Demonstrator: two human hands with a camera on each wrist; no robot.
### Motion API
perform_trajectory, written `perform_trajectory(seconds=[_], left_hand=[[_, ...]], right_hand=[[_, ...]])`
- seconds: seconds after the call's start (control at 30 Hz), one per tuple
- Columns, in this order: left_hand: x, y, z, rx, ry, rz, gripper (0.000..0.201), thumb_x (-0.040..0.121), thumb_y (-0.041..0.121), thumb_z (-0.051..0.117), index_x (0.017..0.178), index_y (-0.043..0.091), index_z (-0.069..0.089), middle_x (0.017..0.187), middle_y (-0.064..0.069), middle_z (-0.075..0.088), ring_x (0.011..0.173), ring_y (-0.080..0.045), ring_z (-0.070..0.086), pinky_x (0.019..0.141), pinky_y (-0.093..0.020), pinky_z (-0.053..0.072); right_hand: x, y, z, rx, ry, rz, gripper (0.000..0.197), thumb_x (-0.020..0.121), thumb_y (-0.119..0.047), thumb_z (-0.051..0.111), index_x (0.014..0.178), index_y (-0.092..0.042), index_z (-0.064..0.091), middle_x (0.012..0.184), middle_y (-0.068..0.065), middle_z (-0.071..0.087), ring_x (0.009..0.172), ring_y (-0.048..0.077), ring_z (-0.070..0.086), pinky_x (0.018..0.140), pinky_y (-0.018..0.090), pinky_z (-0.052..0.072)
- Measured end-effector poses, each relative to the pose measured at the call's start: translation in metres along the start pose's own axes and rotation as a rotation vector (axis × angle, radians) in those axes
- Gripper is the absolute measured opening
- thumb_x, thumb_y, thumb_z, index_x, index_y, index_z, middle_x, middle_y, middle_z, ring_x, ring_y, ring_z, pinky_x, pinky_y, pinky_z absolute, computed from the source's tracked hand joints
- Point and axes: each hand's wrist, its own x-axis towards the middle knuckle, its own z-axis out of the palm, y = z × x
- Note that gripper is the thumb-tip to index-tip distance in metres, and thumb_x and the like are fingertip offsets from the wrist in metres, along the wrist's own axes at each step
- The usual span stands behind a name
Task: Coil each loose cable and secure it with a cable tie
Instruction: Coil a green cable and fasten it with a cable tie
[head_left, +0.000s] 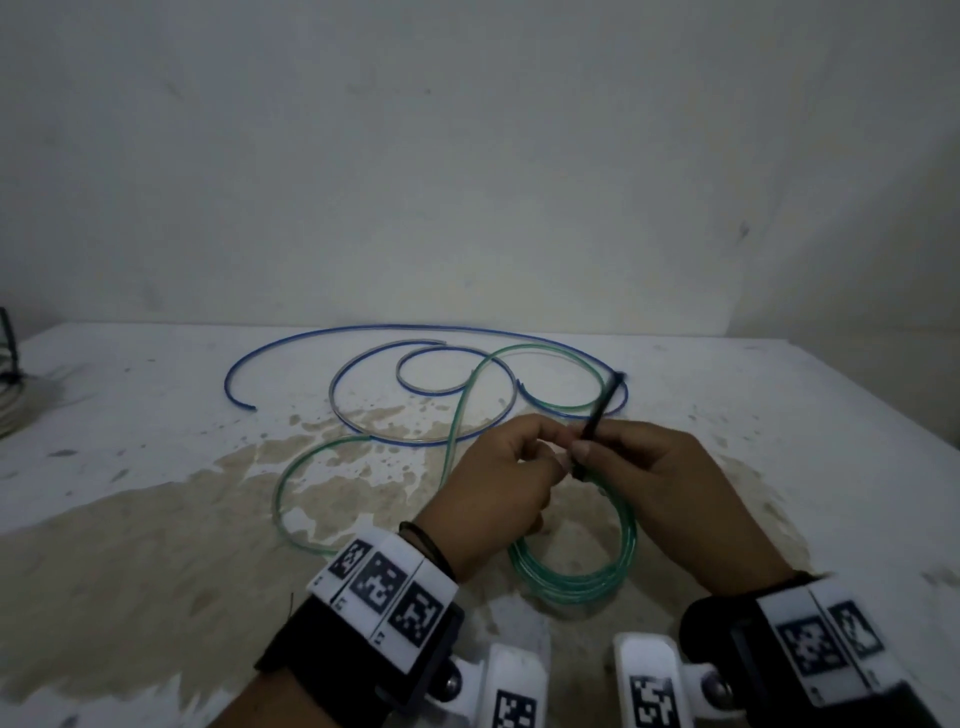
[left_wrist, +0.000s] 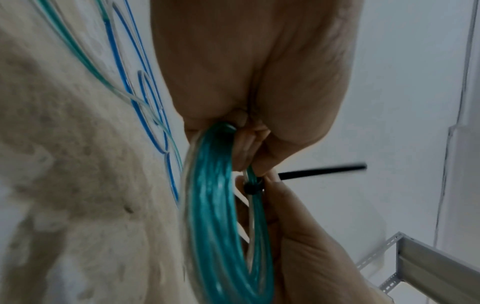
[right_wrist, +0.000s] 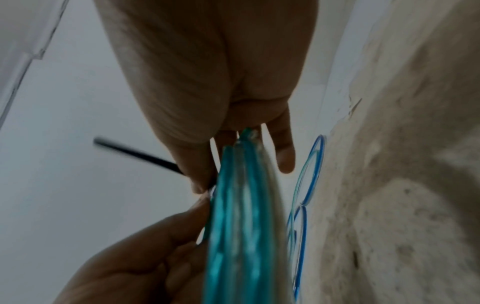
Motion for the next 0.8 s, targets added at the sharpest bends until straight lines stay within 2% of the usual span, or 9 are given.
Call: perform_trajectory(seconds=[0.13, 0.23, 0.3, 0.4, 0.5, 0.6, 0.67, 0.73, 0.8], left_hand=[[-0.006, 0.007, -0.005, 0.005, 0.019, 0.012, 0.016, 0.097, 0.010, 0.049, 0.091, 0.019, 0.062, 0.072, -0.010, 0.043, 0.049, -0.016, 0.032, 0.045, -0.025, 0.031], [-0.014, 0.009, -0.016, -0.044, 0.082, 0.020, 0.012, 0.097, 0.010, 0.050, 0.092, 0.013, 0.061, 0.060, -0.003, 0.041, 0.046, -0.016, 0.030, 0.046, -0.026, 0.029], [-0.023, 0.009, -0.027, -0.049, 0.114, 0.042, 0.012, 0.096, 0.013, 0.052, 0.091, 0.018, 0.063, 0.064, -0.004, 0.045, 0.046, -0.014, 0.031, 0.045, -0.025, 0.031], [-0.039, 0.010, -0.044, -0.038, 0.164, 0.076, 0.011, 0.094, 0.020, 0.057, 0.090, 0.024, 0.066, 0.081, -0.007, 0.053, 0.046, -0.014, 0.035, 0.044, -0.023, 0.033], [-0.057, 0.009, -0.065, 0.040, 0.228, 0.106, 0.009, 0.093, 0.021, 0.059, 0.091, 0.025, 0.067, 0.084, 0.001, 0.057, 0.043, -0.008, 0.040, 0.043, -0.019, 0.035], [-0.077, 0.006, -0.088, 0.216, 0.298, 0.175, 0.009, 0.092, 0.019, 0.059, 0.093, 0.025, 0.067, 0.082, 0.008, 0.057, 0.048, -0.003, 0.047, 0.049, -0.015, 0.038], [-0.091, 0.007, -0.107, 0.300, 0.362, 0.182, 0.010, 0.091, 0.021, 0.060, 0.092, 0.029, 0.065, 0.081, 0.012, 0.055, 0.062, -0.001, 0.053, 0.057, -0.014, 0.042], [-0.104, 0.010, -0.129, 0.315, 0.418, 0.172, 0.010, 0.091, 0.022, 0.061, 0.092, 0.030, 0.066, 0.084, 0.012, 0.058, 0.071, -0.001, 0.056, 0.063, -0.014, 0.044], [-0.119, 0.011, -0.154, 0.236, 0.481, 0.139, 0.008, 0.090, 0.022, 0.062, 0.090, 0.027, 0.068, 0.084, 0.006, 0.061, 0.059, -0.004, 0.052, 0.053, -0.018, 0.042]], right_hand=[[0.004, -0.007, 0.006, -0.022, 0.060, -0.071, 0.017, 0.085, -0.014, 0.067, 0.082, -0.030, 0.072, 0.078, -0.013, 0.072, 0.073, 0.002, 0.068, 0.067, 0.015, 0.051], [0.007, -0.016, 0.016, -0.283, 0.096, -0.284, 0.014, 0.084, -0.020, 0.066, 0.075, -0.031, 0.067, 0.071, -0.012, 0.067, 0.076, 0.003, 0.062, 0.066, 0.014, 0.048], [0.009, -0.025, 0.025, -0.376, 0.078, -0.387, 0.011, 0.081, -0.020, 0.063, 0.073, -0.026, 0.067, 0.069, -0.014, 0.061, 0.075, 0.004, 0.058, 0.066, 0.013, 0.045], [0.012, -0.043, 0.039, -0.319, 0.047, -0.413, 0.010, 0.080, -0.021, 0.063, 0.074, -0.027, 0.068, 0.068, -0.015, 0.063, 0.073, 0.000, 0.059, 0.067, 0.007, 0.042], [0.018, -0.058, 0.056, -0.311, -0.067, -0.476, 0.010, 0.081, -0.035, 0.059, 0.072, -0.037, 0.057, 0.068, -0.015, 0.056, 0.071, 0.002, 0.056, 0.063, 0.013, 0.043], [0.023, -0.072, 0.081, -0.306, -0.170, -0.510, 0.017, 0.080, -0.031, 0.064, 0.064, -0.027, 0.058, 0.068, -0.009, 0.054, 0.068, 0.007, 0.054, 0.061, 0.022, 0.042], [0.023, -0.085, 0.103, -0.310, -0.182, -0.549, 0.014, 0.079, -0.023, 0.065, 0.065, -0.019, 0.063, 0.069, -0.007, 0.056, 0.069, 0.008, 0.054, 0.062, 0.019, 0.041], [0.023, -0.098, 0.126, -0.270, -0.182, -0.516, 0.014, 0.080, -0.025, 0.066, 0.067, -0.020, 0.064, 0.069, -0.006, 0.059, 0.070, 0.009, 0.056, 0.062, 0.015, 0.041], [0.026, -0.111, 0.148, -0.235, -0.246, -0.374, 0.014, 0.081, -0.036, 0.069, 0.072, -0.026, 0.065, 0.072, -0.009, 0.063, 0.075, 0.004, 0.059, 0.063, 0.012, 0.043]])
